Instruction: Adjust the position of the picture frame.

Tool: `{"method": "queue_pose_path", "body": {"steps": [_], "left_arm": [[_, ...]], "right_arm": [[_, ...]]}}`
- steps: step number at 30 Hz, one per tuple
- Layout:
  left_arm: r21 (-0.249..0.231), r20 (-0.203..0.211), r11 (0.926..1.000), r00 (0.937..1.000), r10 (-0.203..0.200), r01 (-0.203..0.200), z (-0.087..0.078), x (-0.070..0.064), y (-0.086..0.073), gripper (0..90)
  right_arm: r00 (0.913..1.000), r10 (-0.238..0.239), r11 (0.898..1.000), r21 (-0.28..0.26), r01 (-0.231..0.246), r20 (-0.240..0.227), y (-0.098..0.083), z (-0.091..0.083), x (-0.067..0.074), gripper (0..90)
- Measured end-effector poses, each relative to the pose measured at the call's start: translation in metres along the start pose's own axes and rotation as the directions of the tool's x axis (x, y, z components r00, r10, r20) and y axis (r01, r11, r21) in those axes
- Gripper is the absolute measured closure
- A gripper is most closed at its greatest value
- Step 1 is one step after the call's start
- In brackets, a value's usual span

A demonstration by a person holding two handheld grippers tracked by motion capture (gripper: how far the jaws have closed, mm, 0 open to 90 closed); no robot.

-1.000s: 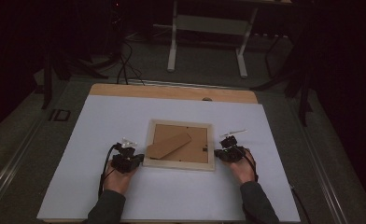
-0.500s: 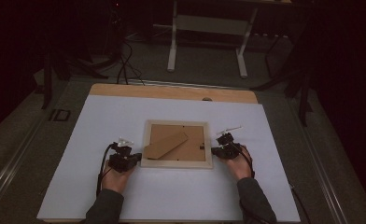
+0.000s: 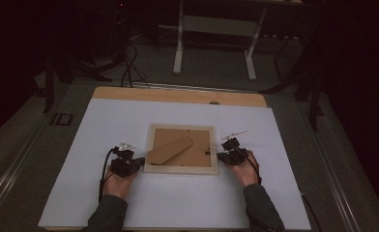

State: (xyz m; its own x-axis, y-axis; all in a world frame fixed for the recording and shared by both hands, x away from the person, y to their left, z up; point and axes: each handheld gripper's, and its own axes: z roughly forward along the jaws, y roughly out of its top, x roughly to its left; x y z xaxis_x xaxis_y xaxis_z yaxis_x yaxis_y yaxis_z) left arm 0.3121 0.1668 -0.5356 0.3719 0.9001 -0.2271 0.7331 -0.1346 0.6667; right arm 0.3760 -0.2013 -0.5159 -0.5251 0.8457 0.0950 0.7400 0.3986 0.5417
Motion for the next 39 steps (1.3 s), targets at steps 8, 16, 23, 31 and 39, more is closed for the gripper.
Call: {"method": "queue_pose_path", "body": {"steps": [8, 16, 23, 31, 39], "left_arm": [[-0.018, 0.023, 0.9996, 0.9996, -0.019, 0.019, -0.001, 0.003, -0.004, 90.0], [-0.042, 0.047, 0.9991, 0.9989, 0.007, -0.005, -0.001, 0.007, -0.006, 90.0], [-0.057, 0.025, 0.9983, 0.9996, 0.014, -0.013, -0.001, 0.009, -0.007, 87.6], [-0.073, 0.007, 0.9973, 0.9999, -0.007, 0.008, -0.004, 0.015, -0.008, 82.3], [-0.095, -0.005, 0.9954, 0.9999, -0.011, 0.011, -0.008, 0.017, -0.009, 79.5]], "right_arm": [[0.9997, 0.005, 1.000, -0.008, -0.005, -0.025, 0.001, 0.002, -0.003, 90.0], [0.9989, -0.041, 0.999, -0.020, 0.041, -0.020, 0.000, 0.001, -0.003, 89.8], [0.9976, -0.062, 0.993, -0.100, 0.065, 0.032, -0.020, -0.012, -0.005, 85.1], [0.9968, -0.062, 0.979, -0.191, 0.071, 0.050, -0.045, -0.034, -0.008, 77.8], [0.9979, -0.052, 0.973, -0.221, 0.059, 0.038, -0.046, -0.037, -0.008, 72.1]]}}
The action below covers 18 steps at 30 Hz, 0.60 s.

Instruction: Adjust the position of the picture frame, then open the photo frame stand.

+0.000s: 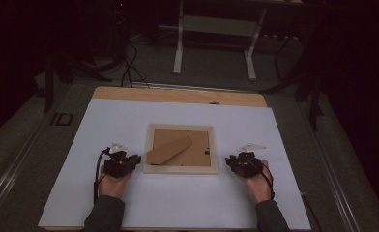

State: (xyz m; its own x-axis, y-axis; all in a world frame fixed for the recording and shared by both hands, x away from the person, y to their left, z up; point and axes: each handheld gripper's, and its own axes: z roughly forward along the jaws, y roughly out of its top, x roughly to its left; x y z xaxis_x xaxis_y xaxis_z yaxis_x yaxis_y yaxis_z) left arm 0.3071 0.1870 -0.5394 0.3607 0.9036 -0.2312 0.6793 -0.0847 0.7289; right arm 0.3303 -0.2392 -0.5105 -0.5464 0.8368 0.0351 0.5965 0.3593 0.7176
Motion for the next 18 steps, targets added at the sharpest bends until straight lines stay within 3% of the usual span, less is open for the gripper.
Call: {"method": "queue_pose_path", "body": {"steps": [10, 15, 18], "left_arm": [[-0.041, -0.002, 0.9989, 0.9998, -0.021, 0.020, -0.008, 0.005, 0.001, 76.7], [-0.053, 0.037, 0.9976, 0.9984, -0.042, 0.044, -0.014, 0.008, 0.004, 73.9], [-0.061, 0.061, 0.9978, 0.9979, -0.022, 0.026, -0.016, 0.007, 0.008, 72.8]], "right_arm": [[0.9998, 0.010, 1.000, -0.002, -0.010, 0.019, -0.004, -0.003, -0.006, 69.2], [0.9995, 0.017, 1.000, -0.006, -0.017, 0.027, -0.004, -0.004, -0.007, 63.5], [0.9995, 0.023, 1.000, -0.004, -0.023, 0.020, -0.005, -0.004, -0.007, 62.3]]}}
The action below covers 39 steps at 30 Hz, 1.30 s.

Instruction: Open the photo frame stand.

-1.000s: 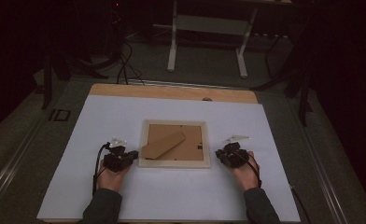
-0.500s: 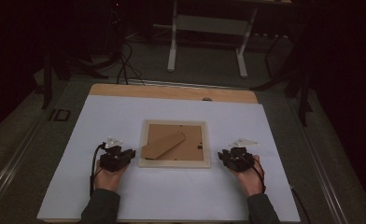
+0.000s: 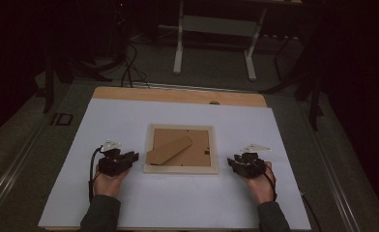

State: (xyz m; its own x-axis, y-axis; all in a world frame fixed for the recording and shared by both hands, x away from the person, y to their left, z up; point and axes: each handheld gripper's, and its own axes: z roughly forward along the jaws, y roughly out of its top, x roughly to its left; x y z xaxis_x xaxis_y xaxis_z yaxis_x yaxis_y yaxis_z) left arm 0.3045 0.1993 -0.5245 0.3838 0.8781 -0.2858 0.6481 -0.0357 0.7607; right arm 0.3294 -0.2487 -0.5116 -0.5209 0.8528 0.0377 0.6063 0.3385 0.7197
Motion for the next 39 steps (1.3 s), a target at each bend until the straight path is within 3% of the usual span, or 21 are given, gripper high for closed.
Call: {"method": "queue_pose_path", "body": {"steps": [7, 12, 17, 24, 29, 32, 39], "left_arm": [[-0.004, 0.027, 0.9998, 0.9995, 0.019, -0.019, -0.005, -0.006, 0.005, 69.9], [-0.004, 0.051, 0.9982, 0.9969, 0.060, -0.060, -0.009, -0.013, 0.014, 68.1], [0.003, 0.064, 0.9980, 0.9960, 0.063, -0.063, -0.009, -0.016, 0.022, 63.3], [-0.012, 0.113, 0.9985, 0.9921, 0.055, -0.054, -0.007, -0.017, 0.040, 57.4], [0.015, 0.121, 0.9982, 0.9912, 0.055, -0.058, 0.000, -0.019, 0.050, 51.2], [0.027, 0.146, 0.9982, 0.9881, 0.048, -0.053, 0.005, -0.020, 0.055, 49.3], [0.078, 0.152, 0.9914, 0.9841, 0.092, -0.105, 0.018, -0.032, 0.061, 43.7]], "right_arm": [[0.9995, 0.023, 1.000, 0.001, -0.023, -0.022, -0.002, -0.001, -0.002, 60.0], [0.9991, 0.031, 1.000, -0.005, -0.031, -0.027, -0.003, -0.001, -0.002, 58.6], [0.9973, 0.050, 0.998, -0.022, -0.051, -0.054, -0.002, -0.004, -0.003, 57.9], [0.9970, 0.047, 0.999, -0.014, -0.048, -0.062, -0.004, -0.003, -0.003, 57.8], [0.9968, 0.040, 0.999, -0.008, -0.040, -0.069, -0.004, -0.001, -0.002, 57.7], [0.9967, 0.042, 0.999, -0.008, -0.043, -0.069, -0.004, -0.001, -0.002, 57.5], [0.9964, 0.044, 0.999, 0.000, -0.044, -0.072, -0.005, 0.002, -0.001, 57.3]]}}
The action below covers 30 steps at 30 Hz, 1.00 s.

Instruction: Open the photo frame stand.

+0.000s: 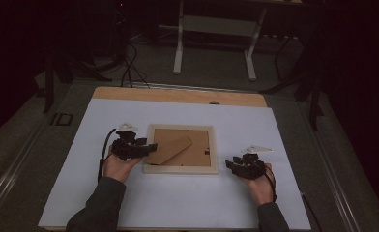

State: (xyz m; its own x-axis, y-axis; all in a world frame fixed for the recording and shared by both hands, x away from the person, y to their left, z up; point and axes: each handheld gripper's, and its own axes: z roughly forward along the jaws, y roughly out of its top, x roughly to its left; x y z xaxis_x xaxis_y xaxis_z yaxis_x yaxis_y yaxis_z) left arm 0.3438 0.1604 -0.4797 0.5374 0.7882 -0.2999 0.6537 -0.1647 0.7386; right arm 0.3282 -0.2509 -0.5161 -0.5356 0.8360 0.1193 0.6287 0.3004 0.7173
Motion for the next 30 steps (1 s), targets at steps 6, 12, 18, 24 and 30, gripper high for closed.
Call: {"method": "queue_pose_path", "body": {"steps": [6, 12, 18, 24, 30], "left_arm": [[0.025, 0.003, 0.9997, 1.0000, 0.009, -0.009, 0.011, -0.002, 0.006, 36.8], [0.046, 0.032, 0.9987, 0.9993, 0.020, -0.022, 0.020, -0.002, 0.009, 35.2], [0.093, 0.055, 0.9930, 0.9961, 0.068, -0.073, 0.030, -0.005, 0.009, 35.2], [0.119, 0.088, 0.9881, 0.9923, 0.087, -0.097, 0.037, -0.008, 0.009, 33.2], [0.144, 0.109, 0.9841, 0.9900, 0.089, -0.104, 0.043, -0.009, 0.008, 31.1]], "right_arm": [[0.9999, -0.009, 1.000, 0.002, 0.009, -0.006, 0.000, 0.001, 0.002, 56.9], [0.9999, -0.008, 1.000, 0.006, 0.008, -0.010, 0.000, 0.002, 0.001, 56.7], [0.9999, -0.010, 1.000, 0.008, 0.010, -0.011, 0.000, 0.003, 0.000, 56.4], [0.9998, -0.010, 1.000, 0.009, 0.010, -0.015, -0.001, 0.003, 0.001, 56.3], [0.9999, -0.009, 1.000, 0.012, 0.009, -0.014, -0.001, 0.003, 0.000, 56.3]]}}
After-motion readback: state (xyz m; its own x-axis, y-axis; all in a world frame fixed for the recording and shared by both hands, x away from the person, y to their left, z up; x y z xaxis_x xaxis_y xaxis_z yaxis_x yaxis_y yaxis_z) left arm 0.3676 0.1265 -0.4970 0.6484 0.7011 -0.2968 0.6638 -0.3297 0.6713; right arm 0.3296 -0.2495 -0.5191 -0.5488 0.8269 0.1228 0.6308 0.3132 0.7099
